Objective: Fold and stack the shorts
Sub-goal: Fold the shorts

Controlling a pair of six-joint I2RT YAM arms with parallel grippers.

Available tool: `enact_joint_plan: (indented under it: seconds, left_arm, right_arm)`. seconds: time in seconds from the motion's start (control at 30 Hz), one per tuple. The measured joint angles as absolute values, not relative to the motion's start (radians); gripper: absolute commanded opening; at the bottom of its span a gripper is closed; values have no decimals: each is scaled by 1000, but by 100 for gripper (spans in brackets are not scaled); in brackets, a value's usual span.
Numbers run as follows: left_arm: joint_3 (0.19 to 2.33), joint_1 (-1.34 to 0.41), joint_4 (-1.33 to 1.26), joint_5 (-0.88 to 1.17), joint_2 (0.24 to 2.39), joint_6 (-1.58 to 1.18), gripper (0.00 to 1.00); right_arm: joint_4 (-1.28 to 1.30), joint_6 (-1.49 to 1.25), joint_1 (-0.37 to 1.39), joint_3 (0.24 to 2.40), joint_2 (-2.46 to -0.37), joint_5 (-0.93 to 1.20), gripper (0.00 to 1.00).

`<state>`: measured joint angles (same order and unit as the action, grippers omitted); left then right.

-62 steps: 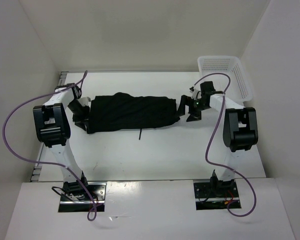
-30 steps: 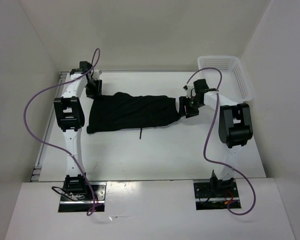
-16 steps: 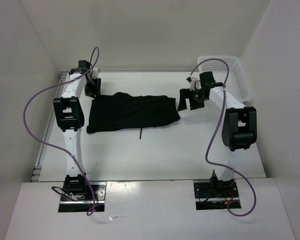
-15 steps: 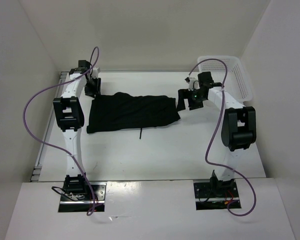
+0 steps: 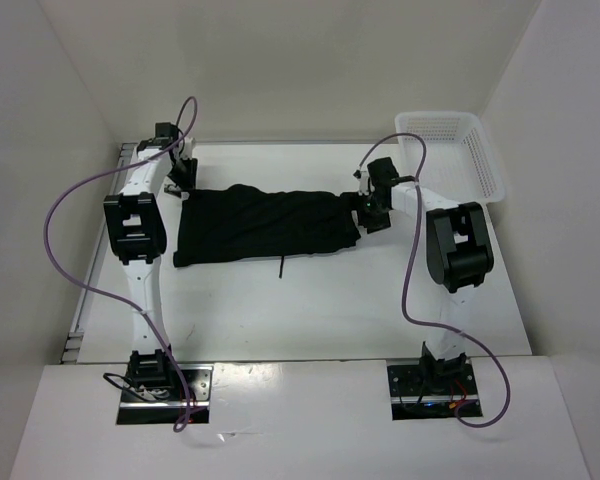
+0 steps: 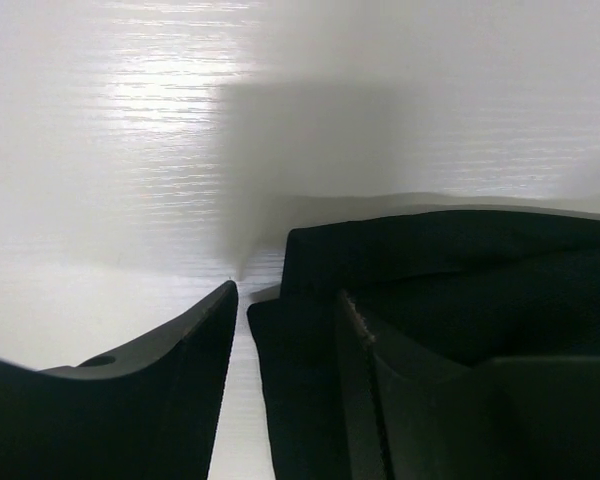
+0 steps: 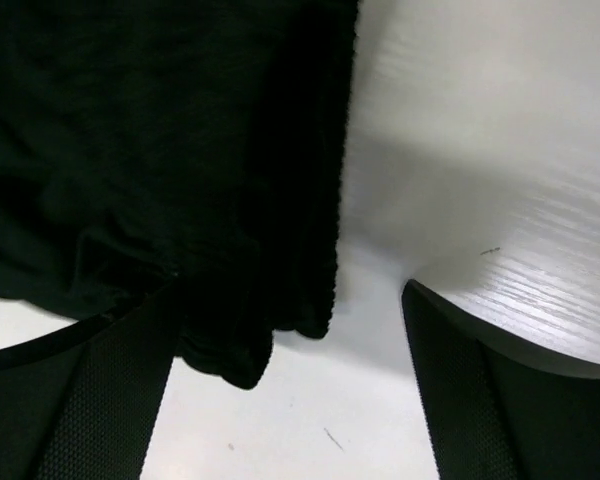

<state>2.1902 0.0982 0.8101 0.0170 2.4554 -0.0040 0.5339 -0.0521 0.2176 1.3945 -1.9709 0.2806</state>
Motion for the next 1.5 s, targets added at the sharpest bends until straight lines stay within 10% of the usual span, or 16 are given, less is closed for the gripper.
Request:
enact_joint_plan:
  seconds: [0.47,0.7,0.93,1.33,1.5]
  left_arm:
    - [2356,102,805,40,2482,-4,56]
    - [2367,102,834,111,2553,-4,41]
    - [2349,122,844,157,2557,-4,0]
    - [2318,187,835,125,2539,-8,0]
    - [2288,204,835,121,2521,-6,31]
  right_arm:
    - [462,-87,253,1353,-1990,268,23]
    - [462,-89,253,1359,-1990,246,0]
    - [455,-61,262,1369,-1990,206,0]
    - [448,-7,262,1369,-1983,199,0]
    - [440,7,263,1369,-1983,215,0]
